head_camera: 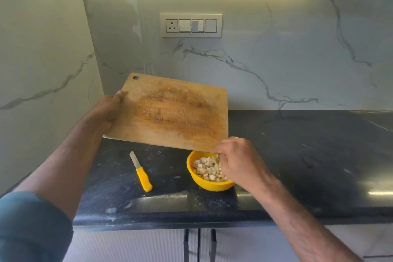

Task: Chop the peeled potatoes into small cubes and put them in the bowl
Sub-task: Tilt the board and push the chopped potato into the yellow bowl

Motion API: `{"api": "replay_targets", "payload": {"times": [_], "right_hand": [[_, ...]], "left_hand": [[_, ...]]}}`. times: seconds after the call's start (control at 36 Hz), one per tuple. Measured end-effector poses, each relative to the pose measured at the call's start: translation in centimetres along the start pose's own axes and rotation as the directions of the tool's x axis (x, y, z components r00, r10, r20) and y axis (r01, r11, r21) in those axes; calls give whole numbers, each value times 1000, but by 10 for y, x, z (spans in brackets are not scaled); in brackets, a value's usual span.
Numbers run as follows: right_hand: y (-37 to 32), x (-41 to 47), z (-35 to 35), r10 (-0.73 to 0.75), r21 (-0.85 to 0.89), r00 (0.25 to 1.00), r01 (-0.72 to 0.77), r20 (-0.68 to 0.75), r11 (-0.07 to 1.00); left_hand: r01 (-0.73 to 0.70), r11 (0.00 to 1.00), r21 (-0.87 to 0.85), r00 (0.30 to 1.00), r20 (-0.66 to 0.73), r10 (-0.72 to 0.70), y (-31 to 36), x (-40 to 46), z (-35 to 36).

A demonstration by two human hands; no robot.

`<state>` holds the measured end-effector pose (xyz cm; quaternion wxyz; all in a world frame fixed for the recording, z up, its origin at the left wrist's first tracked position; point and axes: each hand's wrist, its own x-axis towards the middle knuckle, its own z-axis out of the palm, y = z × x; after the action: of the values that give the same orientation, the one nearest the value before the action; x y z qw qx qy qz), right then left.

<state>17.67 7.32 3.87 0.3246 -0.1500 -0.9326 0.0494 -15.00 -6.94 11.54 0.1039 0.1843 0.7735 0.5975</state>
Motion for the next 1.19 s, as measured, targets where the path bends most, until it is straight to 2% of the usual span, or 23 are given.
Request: {"api": "replay_targets", "payload": {"times": [0.08,0.17,0.22,0.28,0.33,0.39,0.44,0.61,0.75,0.83,1.06,1.19], "right_hand": [[3,4,-2,6,-37,997,-9,-79,999],[0,4,4,-65,-73,997,68,45,995],[-1,1,8,-77,-39,989,82,128,996],[-1,-1,7,4,38,995,-8,104,999],[4,-1,3,108,105,994,-107,-5,989],[10,0,-3,206,145,972,-189,-111,971],[17,2,-6,283,164,948,-259,-142,952],[27,3,2,420,72,905,-415,-67,907],[27,4,10,500,20,864,-502,54,865],[29,7,11,546,34,834,-550,82,835],[45,1,-6,605,65,795,-606,35,793],[69,-8,-31,683,68,729,-680,-38,730]], "left_hand": [[9,1000,9,1000,3,-9,-2,2,-1],[19,1000,20,1000,-4,-19,-5,7,-5],[26,999,20,1000,-9,-26,-6,9,-6],[33,999,17,999,-14,-33,-7,11,-6],[42,999,16,999,-20,-42,-10,12,-7],[44,999,11,999,-20,-44,-13,13,-9],[49,999,7,999,-23,-49,-17,15,-10],[76,997,6,997,-22,-76,-24,15,-10],[89,996,-5,996,-26,-90,-31,16,-10],[104,995,-1,994,-27,-104,-35,18,-8],[132,991,15,991,-13,-132,-44,19,4],[154,987,37,988,-4,-153,-47,18,18]]}}
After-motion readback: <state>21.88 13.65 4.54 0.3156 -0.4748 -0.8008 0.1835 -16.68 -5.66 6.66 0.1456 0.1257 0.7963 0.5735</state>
